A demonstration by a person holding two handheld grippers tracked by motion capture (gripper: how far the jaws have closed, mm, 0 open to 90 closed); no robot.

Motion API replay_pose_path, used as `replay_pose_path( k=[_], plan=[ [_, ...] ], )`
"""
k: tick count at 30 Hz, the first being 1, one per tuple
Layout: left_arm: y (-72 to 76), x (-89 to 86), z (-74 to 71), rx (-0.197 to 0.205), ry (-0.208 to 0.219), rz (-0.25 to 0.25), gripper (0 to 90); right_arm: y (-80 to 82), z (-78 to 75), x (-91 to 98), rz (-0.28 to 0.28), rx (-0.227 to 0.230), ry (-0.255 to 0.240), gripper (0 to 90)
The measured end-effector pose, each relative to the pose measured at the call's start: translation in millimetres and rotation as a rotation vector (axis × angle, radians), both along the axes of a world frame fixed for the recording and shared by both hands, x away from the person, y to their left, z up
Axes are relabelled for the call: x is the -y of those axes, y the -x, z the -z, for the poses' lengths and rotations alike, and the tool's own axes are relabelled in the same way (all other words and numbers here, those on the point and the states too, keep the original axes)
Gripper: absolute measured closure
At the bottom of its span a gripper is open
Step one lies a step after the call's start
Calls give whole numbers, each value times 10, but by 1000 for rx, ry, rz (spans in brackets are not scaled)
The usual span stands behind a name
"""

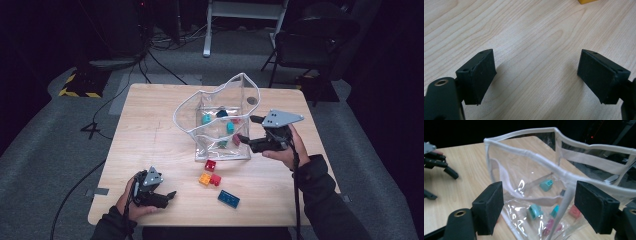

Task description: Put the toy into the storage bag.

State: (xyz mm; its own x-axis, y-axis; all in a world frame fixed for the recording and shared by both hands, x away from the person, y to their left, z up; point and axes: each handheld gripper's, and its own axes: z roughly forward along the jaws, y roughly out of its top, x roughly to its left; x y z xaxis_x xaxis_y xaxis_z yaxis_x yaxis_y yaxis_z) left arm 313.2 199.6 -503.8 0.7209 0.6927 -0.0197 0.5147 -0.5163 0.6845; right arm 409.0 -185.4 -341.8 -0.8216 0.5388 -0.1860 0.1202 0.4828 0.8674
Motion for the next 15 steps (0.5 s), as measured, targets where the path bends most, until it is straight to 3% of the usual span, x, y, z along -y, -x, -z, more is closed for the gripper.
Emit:
replay_pose_path(
  k=[9, 15],
  plan=[
    [0, 0, 0, 0, -1, 0, 153, 217, 272, 10, -52, -34, 5, 243],
    [0, 0, 0, 0, 0, 0, 153, 404, 570, -41, -106, -79, 31, 244]
  ],
)
